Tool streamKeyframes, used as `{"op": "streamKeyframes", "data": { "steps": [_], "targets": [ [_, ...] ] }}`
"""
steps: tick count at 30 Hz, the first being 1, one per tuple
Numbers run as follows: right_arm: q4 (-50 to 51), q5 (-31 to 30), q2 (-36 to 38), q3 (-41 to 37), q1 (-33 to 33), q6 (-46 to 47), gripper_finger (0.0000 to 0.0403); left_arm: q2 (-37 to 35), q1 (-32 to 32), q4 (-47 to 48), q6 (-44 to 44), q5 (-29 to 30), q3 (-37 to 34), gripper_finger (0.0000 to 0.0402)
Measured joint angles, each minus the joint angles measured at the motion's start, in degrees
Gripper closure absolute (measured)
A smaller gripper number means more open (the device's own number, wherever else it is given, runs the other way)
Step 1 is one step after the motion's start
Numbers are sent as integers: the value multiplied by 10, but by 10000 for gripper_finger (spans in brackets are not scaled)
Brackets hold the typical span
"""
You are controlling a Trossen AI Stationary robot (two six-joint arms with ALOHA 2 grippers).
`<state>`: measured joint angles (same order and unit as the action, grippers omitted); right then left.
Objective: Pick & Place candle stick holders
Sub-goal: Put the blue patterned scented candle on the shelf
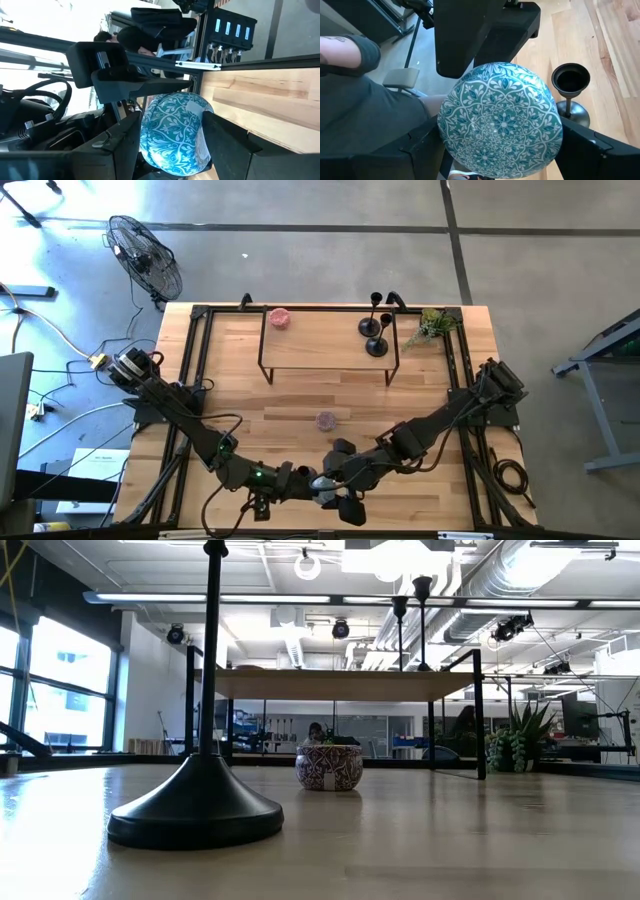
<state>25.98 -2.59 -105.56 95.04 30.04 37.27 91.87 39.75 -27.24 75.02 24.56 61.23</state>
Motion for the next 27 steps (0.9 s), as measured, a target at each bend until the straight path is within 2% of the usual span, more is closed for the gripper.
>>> {"op": "streamKeyframes", "data": {
  "steps": [16,21,27],
  "targets": [
    [-1,-1,0,0,0,0,109,-1,0,17,45,-17,1,199],
    [0,-3,-1,0,-1,0,109,-1,-1,34,23,-39,2,199],
    [0,-4,0,0,0,0,109,-1,0,10,-9,-24,1,199]
  ]
}}
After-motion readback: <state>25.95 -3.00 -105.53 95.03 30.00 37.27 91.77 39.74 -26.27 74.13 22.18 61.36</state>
